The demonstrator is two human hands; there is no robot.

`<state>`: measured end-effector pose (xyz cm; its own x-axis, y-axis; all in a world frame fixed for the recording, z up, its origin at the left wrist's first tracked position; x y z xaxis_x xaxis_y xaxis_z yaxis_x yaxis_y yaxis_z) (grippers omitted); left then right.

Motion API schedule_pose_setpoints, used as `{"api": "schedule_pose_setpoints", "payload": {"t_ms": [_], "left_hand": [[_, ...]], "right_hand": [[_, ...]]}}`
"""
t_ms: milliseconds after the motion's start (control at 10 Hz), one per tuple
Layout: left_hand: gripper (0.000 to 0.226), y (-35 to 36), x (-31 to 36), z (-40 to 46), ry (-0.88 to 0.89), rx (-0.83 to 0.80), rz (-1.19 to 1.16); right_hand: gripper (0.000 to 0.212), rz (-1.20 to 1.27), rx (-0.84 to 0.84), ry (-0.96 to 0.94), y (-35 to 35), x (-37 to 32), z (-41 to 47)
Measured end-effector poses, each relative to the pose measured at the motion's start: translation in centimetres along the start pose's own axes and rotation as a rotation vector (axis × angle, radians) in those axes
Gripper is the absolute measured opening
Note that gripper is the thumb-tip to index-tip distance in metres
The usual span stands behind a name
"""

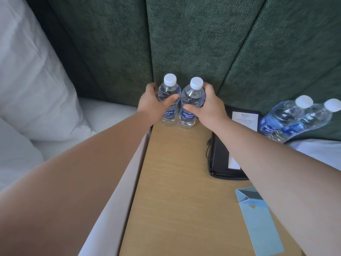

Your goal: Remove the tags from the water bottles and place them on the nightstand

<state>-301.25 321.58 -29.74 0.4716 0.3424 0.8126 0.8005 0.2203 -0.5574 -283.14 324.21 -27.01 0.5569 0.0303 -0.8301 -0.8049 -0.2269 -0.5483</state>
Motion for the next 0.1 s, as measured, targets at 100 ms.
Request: {"api": "schedule_pose_setpoints", "payload": {"t_ms": [100], "left_hand": [[0.086, -0.79, -0.12, -2.15, 0.044, 0.035, 0.133]], "right_hand": [[0.086, -0.102, -0.003, -0.013, -1.84, 0.32, -1.7]]}}
Point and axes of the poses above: each hand's wrist, its own z-axis towards the middle knuckle, its own y-axis out of the palm, x = y × z, the point moved 4 cm from there along z, towards the middle knuckle, and after that the axes turned 3 degrees about z, right-handed, at the moved point
